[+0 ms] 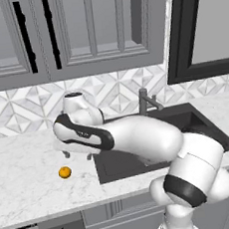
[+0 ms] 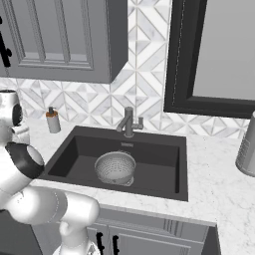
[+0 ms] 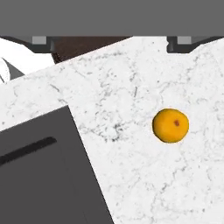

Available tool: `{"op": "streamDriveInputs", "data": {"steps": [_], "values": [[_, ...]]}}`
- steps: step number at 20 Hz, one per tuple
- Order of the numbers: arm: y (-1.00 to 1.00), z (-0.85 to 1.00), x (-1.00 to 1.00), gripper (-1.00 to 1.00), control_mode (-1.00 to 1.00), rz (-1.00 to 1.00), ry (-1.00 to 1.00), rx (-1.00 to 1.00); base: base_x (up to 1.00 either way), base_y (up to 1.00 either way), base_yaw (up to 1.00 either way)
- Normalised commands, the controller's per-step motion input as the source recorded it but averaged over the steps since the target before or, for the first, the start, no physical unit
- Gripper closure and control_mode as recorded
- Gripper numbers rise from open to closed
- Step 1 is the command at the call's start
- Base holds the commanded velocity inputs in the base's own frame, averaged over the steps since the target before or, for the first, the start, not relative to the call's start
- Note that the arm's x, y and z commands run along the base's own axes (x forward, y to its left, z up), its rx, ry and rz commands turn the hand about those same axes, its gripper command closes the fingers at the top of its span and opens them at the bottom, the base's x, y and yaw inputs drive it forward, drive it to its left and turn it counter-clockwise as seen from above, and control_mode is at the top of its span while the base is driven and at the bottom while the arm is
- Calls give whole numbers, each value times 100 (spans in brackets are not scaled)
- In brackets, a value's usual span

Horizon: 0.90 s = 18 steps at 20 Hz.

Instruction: Put the colander in the sink, put the tangerine in the colander, and turn on the sink faucet and pour water over the colander.

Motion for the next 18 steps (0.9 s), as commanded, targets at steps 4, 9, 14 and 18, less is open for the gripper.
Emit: {"op": "streamDriveInputs", "data": {"steps": [4,9,14,18], "values": [[23,-18,0,-100,-100,43,-3,-6,0,0,0],[0,-31,0,-100,-100,26,-12,-7,0,0,0],[11,-30,-1,-100,-100,19,-16,-3,0,0,0],[7,-24,0,-100,-100,13,-16,0,0,0,0]]}}
